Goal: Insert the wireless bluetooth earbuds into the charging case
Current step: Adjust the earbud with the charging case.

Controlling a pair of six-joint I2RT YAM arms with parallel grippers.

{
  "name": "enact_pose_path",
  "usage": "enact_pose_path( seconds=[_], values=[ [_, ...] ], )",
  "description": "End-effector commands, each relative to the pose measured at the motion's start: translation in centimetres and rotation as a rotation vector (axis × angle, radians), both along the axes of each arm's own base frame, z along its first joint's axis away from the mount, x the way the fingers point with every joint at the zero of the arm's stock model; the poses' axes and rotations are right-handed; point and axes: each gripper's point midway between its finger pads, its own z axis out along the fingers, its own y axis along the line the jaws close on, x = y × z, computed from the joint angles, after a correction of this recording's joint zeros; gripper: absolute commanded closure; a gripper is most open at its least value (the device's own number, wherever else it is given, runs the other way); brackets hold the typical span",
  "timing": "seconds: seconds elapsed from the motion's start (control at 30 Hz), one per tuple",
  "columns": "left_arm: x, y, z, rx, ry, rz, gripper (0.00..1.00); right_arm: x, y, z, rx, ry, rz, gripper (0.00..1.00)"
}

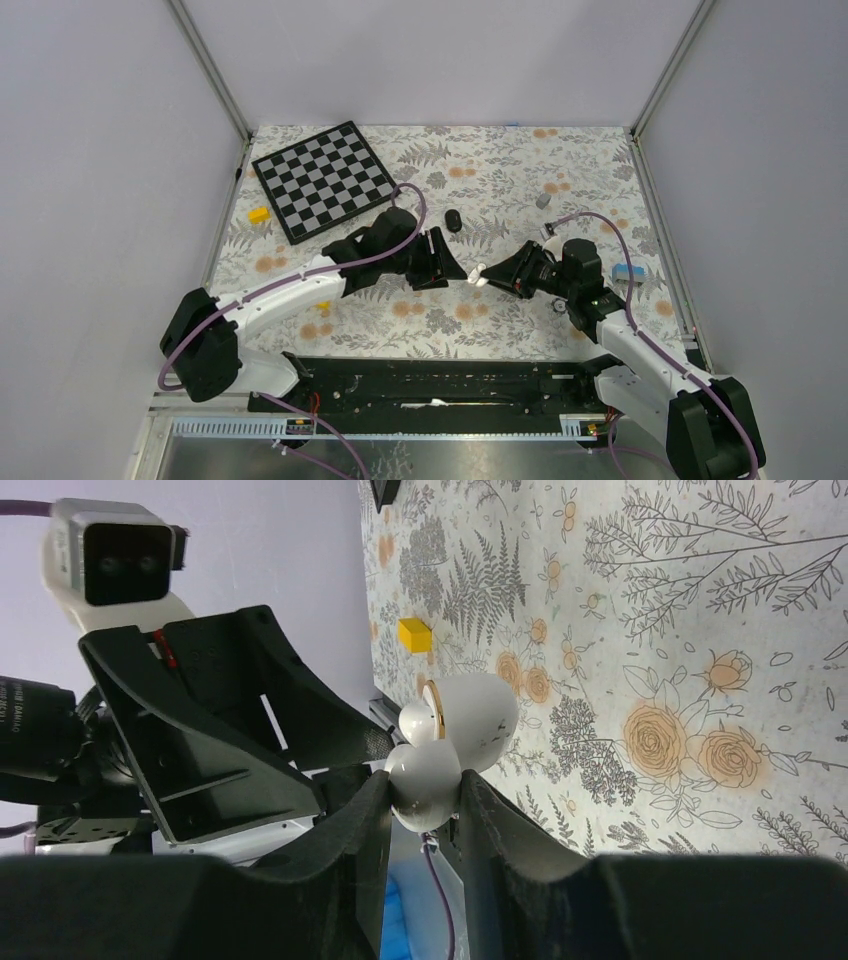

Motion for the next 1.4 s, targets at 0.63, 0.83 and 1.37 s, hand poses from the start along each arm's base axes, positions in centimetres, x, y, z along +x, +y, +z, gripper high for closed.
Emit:
enact_pose_path(
  seconds=[0.63, 0.83, 1.37],
  values=[
    [3.2, -1.3, 3.1, -0.242, 0.178, 0.259, 0.43, 0.5, 0.2, 1.3, 0.005, -0.079, 0.007, 1.0],
    [2.9, -0.7, 0.5, -0.133, 0.277, 0.309, 0.47, 0.6, 0.2, 1.5, 0.005, -0.086, 0.008, 1.0],
    [2.2, -2.6, -0.3, -0.135, 0.336, 0.256, 0.62, 0.5, 0.2, 1.0, -0.005, -0.075, 0.014, 1.0]
  ],
)
